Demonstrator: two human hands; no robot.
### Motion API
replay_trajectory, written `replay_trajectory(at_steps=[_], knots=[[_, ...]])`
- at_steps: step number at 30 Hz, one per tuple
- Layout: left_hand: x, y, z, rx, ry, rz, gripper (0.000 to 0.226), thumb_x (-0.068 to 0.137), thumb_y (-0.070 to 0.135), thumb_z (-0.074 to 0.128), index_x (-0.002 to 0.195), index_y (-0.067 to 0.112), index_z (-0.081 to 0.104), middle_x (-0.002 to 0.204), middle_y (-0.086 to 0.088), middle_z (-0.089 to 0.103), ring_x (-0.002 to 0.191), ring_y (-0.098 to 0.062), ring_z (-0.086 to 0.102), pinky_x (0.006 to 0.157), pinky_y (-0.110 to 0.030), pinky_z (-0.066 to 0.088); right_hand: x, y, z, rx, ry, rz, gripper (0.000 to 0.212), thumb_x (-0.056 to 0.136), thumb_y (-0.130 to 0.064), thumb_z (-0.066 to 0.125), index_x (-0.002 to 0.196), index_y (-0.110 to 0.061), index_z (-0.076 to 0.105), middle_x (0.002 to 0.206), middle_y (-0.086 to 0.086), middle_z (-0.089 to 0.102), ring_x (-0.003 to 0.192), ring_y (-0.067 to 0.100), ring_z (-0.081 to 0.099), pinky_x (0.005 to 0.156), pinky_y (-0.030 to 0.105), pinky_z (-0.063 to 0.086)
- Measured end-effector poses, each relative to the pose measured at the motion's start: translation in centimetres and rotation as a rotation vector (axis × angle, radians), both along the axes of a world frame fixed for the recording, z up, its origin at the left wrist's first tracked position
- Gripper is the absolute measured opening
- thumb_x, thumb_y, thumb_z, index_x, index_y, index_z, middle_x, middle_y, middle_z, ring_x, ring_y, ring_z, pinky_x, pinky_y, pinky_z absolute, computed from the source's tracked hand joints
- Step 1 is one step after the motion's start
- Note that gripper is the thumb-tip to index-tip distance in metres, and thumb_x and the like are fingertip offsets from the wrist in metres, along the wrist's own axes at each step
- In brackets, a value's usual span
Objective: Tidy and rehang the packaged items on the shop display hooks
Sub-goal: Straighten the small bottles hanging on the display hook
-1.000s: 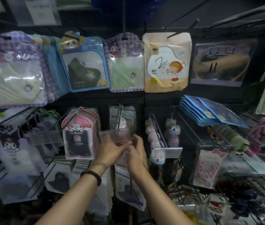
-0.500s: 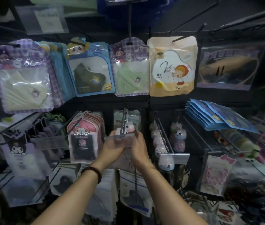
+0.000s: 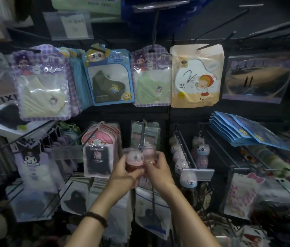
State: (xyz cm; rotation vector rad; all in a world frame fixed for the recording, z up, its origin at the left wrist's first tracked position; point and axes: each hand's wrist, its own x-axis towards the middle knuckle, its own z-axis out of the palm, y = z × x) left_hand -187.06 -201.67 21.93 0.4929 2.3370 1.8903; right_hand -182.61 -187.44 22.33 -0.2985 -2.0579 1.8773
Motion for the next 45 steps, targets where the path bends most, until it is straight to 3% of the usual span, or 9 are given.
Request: replay_trajectory(at_steps=[7,19,22,25,29,32,37,39,45], knots=[[5.6,-2.8,-1.1,0.076,0.049,-0.049,0.051,0.085,0.031,0.085,0.125,0.052,0.061,0.111,0.008,0.08,0.1,-0.012,0.078,0.081,-0.033,0.062,5.5,-2.6,-2.6,-0.107,0.162,-0.007,0.031,0.108,-0.008,0.058,0.134,-0.025,0.057,0.116,-0.003,0.076,0.111,0.018,0.075,0.098,0.048,0.062],[8.2,-4.8,-3.3,0.177,0.061,-0.125,0.063,0.074,0.057,0.08,0.133,0.046,0.061,0.124,0.015,0.077,0.115,-0.007,0.074,0.099,-0.029,0.055,9.5,-3.7,-3.3,-0.028,0.223,-0.099,0.038,0.11,-0.017,0.059,0.146,-0.026,0.058,0.139,-0.004,0.07,0.132,0.017,0.066,0.115,0.054,0.05],[9.4,-4.6,-4.4,0.262,0.001,-0.154,0.065,0.077,0.044,0.085,0.138,0.035,0.062,0.129,0.007,0.078,0.121,-0.013,0.073,0.103,-0.034,0.054,10.5,-3.8,-3.0,0.027,0.23,-0.107,0.041,0.11,-0.03,0.055,0.15,-0.032,0.054,0.146,-0.005,0.066,0.138,0.019,0.061,0.118,0.054,0.046],[9.9,-4.2,-4.5,0.383,-0.03,-0.162,0.052,0.087,0.01,0.084,0.134,0.022,0.063,0.126,0.002,0.079,0.115,-0.01,0.075,0.093,-0.02,0.059,10.8,-4.0,-2.2,0.044,0.181,-0.071,0.046,0.105,-0.036,0.059,0.15,-0.041,0.05,0.144,-0.008,0.066,0.136,0.019,0.063,0.115,0.053,0.049],[10.2,-3.7,-4.7,0.508,-0.1,-0.155,0.052,0.089,0.01,0.064,0.14,0.02,0.062,0.133,-0.005,0.077,0.124,-0.022,0.072,0.104,-0.035,0.059,12.1,-3.8,-2.5,0.035,0.195,-0.084,0.049,0.105,-0.03,0.061,0.153,-0.032,0.05,0.147,-0.002,0.064,0.139,0.024,0.061,0.117,0.055,0.047],[10.6,-2.7,-5.8,0.459,-0.105,-0.19,0.05,0.085,0.011,0.078,0.126,0.038,0.072,0.124,0.004,0.079,0.115,-0.013,0.074,0.095,-0.029,0.061,14.0,-2.4,-4.3,-0.035,0.196,-0.151,0.052,0.105,-0.03,0.059,0.156,-0.032,0.048,0.148,-0.001,0.065,0.14,0.022,0.06,0.119,0.056,0.046],[12.3,1.5,-8.2,0.329,-0.155,-0.25,0.053,0.078,0.049,0.079,0.129,0.044,0.068,0.121,-0.003,0.078,0.118,-0.039,0.071,0.108,-0.059,0.049,17.3,2.1,-7.1,-0.145,0.135,-0.249,0.065,0.099,-0.04,0.066,0.159,-0.041,0.041,0.13,-0.006,0.072,0.124,0.017,0.071,0.109,0.048,0.056],[13.6,3.8,-8.7,0.282,-0.138,-0.255,0.06,0.08,0.052,0.077,0.138,0.042,0.063,0.134,0.002,0.075,0.13,-0.027,0.069,0.119,-0.058,0.044,18.3,3.7,-7.8,-0.137,0.128,-0.256,0.079,0.09,-0.034,0.075,0.161,-0.035,0.039,0.123,0.002,0.073,0.114,0.018,0.075,0.095,0.037,0.062],[16.6,8.5,-8.9,0.238,-0.125,-0.24,0.062,0.079,0.063,0.072,0.138,0.047,0.06,0.138,0.014,0.073,0.13,-0.012,0.068,0.119,-0.051,0.047,20.6,7.3,-9.2,-0.086,0.176,-0.22,0.072,0.088,-0.016,0.077,0.154,-0.027,0.05,0.142,0.0,0.07,0.13,0.023,0.068,0.107,0.037,0.057]])
